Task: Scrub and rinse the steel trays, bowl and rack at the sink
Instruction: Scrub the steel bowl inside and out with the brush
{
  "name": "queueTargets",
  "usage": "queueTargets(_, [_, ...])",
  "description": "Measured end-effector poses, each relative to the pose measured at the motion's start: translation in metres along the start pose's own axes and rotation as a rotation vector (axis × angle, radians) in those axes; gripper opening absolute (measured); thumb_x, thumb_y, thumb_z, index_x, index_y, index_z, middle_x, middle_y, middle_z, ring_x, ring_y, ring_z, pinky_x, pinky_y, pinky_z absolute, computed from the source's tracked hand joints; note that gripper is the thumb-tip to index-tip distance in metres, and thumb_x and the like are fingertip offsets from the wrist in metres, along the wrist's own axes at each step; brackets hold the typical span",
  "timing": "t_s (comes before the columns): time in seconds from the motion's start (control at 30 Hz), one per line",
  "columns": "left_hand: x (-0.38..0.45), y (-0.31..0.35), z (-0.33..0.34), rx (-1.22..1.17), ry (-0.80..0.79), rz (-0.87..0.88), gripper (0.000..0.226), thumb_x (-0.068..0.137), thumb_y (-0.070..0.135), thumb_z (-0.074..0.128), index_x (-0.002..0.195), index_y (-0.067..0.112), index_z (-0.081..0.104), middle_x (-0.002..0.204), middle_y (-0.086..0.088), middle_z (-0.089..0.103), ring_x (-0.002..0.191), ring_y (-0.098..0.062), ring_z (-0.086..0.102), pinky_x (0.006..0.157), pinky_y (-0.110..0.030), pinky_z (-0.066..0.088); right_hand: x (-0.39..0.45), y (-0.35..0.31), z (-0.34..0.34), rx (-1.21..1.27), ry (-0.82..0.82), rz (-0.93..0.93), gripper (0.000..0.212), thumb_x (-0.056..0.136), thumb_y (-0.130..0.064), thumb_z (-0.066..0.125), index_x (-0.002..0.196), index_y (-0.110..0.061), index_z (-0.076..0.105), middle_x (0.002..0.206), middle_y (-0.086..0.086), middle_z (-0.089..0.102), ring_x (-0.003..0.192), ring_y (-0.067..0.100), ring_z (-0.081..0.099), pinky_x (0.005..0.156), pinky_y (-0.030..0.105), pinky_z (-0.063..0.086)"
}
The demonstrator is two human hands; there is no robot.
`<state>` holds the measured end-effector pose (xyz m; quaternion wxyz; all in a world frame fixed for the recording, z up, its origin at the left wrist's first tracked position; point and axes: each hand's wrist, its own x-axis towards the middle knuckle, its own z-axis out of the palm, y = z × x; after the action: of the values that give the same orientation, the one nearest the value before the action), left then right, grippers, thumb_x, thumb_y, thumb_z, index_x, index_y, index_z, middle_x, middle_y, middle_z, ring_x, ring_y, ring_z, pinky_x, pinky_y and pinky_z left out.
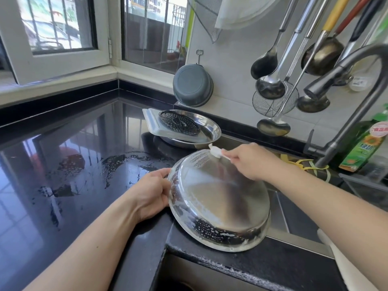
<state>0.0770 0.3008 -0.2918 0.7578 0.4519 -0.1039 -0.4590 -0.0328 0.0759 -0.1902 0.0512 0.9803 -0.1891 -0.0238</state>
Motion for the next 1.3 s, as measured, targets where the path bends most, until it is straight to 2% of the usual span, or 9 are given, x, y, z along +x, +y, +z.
queueTargets(0.2, [0.000,0.000,-0.001,-0.009,-0.016,0.003,0.064,0.080,-0.032,0.019,0.124,-0.012,0.061,0.116,-0.036,0.068,0.095,-0.037,0.071,0.075,-0.040,0.065,-0.031,-0.043,0.006,0.130,-0.023,-0.315,0.043,0.108,-0.035,0.038,0.146,-0.053,0.044,0.114,-0.002,0.068,0.100,0.023,0.061,0.084,0.035,0.047])
queueTargets(0.3, [-0.001,-0.001,0.001,-0.010,-0.024,0.006,0.063,0.081,-0.032,0.018,0.122,-0.012,0.061,0.108,-0.032,0.071,0.089,-0.035,0.074,0.071,-0.038,0.064,-0.012,-0.030,-0.001,0.028,-0.008,-0.250,0.043,0.107,-0.037,0.037,0.144,-0.058,0.042,0.128,0.003,0.065,0.114,0.030,0.061,0.091,0.039,0.050])
queueTargets(0.4, [-0.001,-0.001,0.001,-0.003,-0.019,-0.004,0.062,0.081,-0.032,0.019,0.124,-0.014,0.059,0.114,-0.035,0.070,0.100,-0.043,0.073,0.076,-0.044,0.065,0.012,-0.009,-0.007,0.005,-0.007,-0.083,0.047,0.106,-0.030,0.039,0.142,-0.059,0.044,0.129,0.007,0.064,0.106,0.029,0.061,0.079,0.036,0.049])
queueTargets(0.53, [-0.002,0.001,0.000,-0.015,-0.035,-0.015,0.066,0.078,-0.032,0.018,0.127,-0.014,0.059,0.116,-0.034,0.069,0.099,-0.039,0.074,0.074,-0.040,0.064,-0.005,-0.022,0.002,0.064,-0.033,-0.255,0.046,0.107,-0.032,0.039,0.144,-0.059,0.041,0.126,0.006,0.064,0.107,0.029,0.061,0.086,0.035,0.047])
queueTargets(0.67, [0.000,0.000,-0.001,-0.011,-0.054,0.009,0.067,0.080,-0.033,0.020,0.128,-0.010,0.060,0.119,-0.034,0.069,0.099,-0.038,0.073,0.077,-0.041,0.064,-0.040,-0.034,-0.001,-0.041,-0.054,-0.538,0.047,0.109,-0.032,0.034,0.150,-0.054,0.036,0.089,-0.006,0.054,0.084,0.013,0.046,0.083,0.033,0.042])
queueTargets(0.9, [0.000,-0.001,-0.003,0.017,-0.036,0.005,0.068,0.076,-0.031,0.019,0.127,-0.012,0.061,0.129,-0.040,0.061,0.109,-0.043,0.064,0.089,-0.046,0.062,0.021,0.007,0.000,-0.005,-0.002,-0.259,0.047,0.105,-0.034,0.043,0.139,-0.066,0.041,0.107,-0.001,0.065,0.091,0.022,0.059,0.081,0.035,0.049])
queueTargets(1.0, [0.000,0.000,-0.003,0.001,-0.044,0.008,0.068,0.076,-0.031,0.019,0.126,-0.013,0.060,0.127,-0.040,0.062,0.105,-0.042,0.066,0.089,-0.046,0.062,0.007,0.001,0.005,0.044,-0.023,-0.389,0.045,0.105,-0.037,0.044,0.139,-0.065,0.042,0.114,-0.002,0.068,0.100,0.021,0.062,0.087,0.031,0.047])
queueTargets(1.17, [0.001,-0.001,-0.002,0.003,-0.066,0.021,0.066,0.079,-0.032,0.021,0.122,-0.010,0.065,0.120,-0.035,0.068,0.107,-0.044,0.069,0.087,-0.050,0.063,-0.042,-0.010,0.008,0.039,-0.041,-0.686,0.046,0.107,-0.029,0.044,0.148,-0.050,0.045,0.078,-0.015,0.042,0.073,0.003,0.038,0.073,0.018,0.030])
queueTargets(1.3, [0.001,-0.002,0.000,0.017,-0.062,0.015,0.066,0.079,-0.032,0.021,0.121,-0.009,0.066,0.109,-0.030,0.070,0.086,-0.031,0.071,0.076,-0.039,0.065,-0.011,-0.002,0.011,0.022,0.010,-0.527,0.046,0.107,-0.033,0.042,0.144,-0.060,0.042,0.089,-0.010,0.057,0.086,0.013,0.052,0.083,0.031,0.044])
